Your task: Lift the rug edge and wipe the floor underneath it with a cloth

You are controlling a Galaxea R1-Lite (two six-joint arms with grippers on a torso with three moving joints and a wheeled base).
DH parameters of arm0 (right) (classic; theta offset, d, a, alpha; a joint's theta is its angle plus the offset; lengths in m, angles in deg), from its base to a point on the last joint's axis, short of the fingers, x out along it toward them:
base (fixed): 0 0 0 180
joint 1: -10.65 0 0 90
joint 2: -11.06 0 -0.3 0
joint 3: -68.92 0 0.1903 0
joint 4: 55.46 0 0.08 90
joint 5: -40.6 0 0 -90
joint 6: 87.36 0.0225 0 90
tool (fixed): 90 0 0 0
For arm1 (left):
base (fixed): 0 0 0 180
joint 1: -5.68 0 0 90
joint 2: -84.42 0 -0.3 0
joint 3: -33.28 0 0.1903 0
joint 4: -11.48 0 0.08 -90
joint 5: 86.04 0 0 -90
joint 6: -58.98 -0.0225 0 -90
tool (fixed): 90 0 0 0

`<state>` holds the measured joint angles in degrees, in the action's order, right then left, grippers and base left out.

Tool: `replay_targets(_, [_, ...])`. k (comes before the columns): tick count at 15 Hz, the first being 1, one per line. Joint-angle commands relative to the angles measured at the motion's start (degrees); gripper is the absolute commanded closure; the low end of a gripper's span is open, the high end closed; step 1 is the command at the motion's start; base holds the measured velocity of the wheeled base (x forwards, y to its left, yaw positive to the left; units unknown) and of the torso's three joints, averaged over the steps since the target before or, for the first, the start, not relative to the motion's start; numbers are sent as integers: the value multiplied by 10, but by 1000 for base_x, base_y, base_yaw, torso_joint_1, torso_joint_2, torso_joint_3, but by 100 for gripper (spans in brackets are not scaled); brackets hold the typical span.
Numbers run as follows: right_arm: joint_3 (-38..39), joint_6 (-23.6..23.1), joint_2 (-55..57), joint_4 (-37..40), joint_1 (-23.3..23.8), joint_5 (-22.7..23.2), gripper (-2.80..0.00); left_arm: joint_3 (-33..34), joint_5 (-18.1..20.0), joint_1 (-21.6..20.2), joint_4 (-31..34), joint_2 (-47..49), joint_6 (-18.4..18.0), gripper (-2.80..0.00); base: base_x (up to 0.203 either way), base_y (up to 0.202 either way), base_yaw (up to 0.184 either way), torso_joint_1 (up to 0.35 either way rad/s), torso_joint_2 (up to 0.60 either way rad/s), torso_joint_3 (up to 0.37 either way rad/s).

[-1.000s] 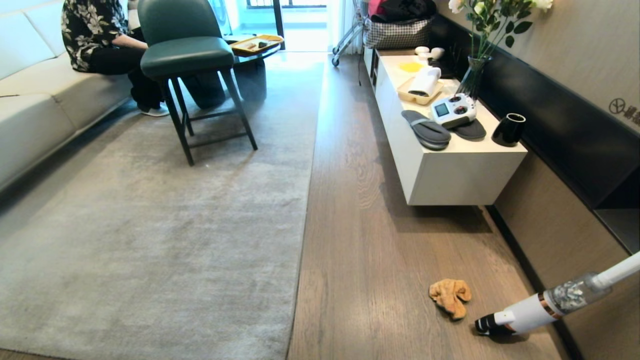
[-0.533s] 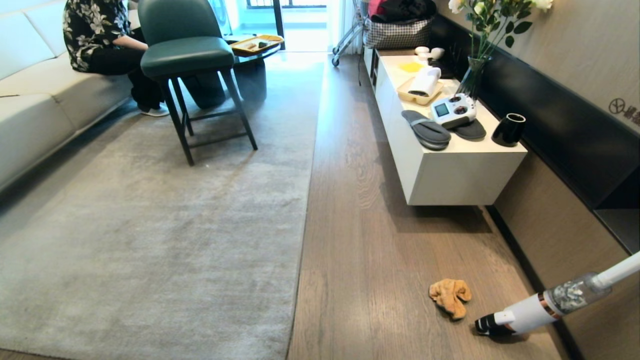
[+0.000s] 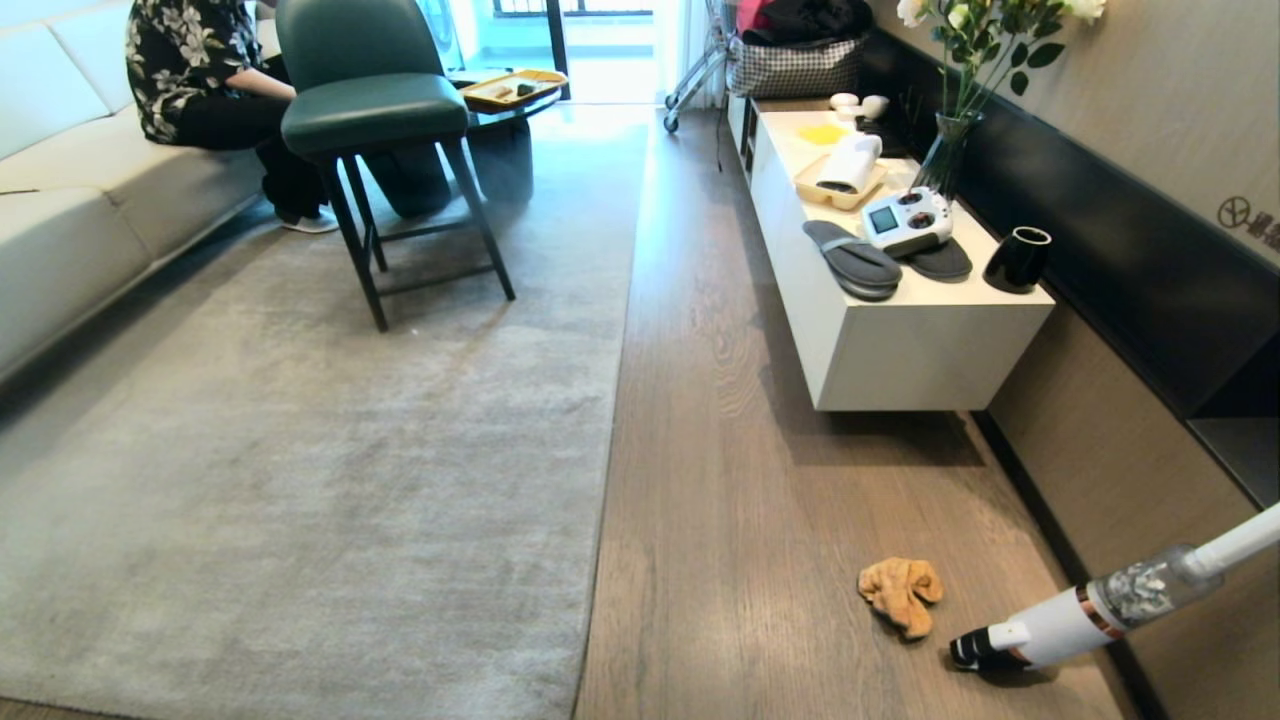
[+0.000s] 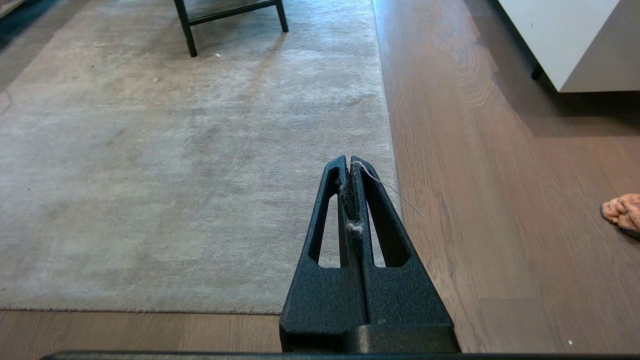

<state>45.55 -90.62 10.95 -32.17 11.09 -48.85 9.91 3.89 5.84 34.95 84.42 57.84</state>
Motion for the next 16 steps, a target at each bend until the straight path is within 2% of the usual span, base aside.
replay_targets(1, [0,9,1,-1,0,1,0,0,0,0,0,0,1,0,0,0,0,0,0,0])
replay_targets(10, [0,11,1,-1,0,0,0,0,0,0,0,0,0,0,0,0,0,0,0,0])
replay_targets(16, [0,12,1,-1,0,0,0,0,0,0,0,0,1,0,0,0,0,-46,-330,-379])
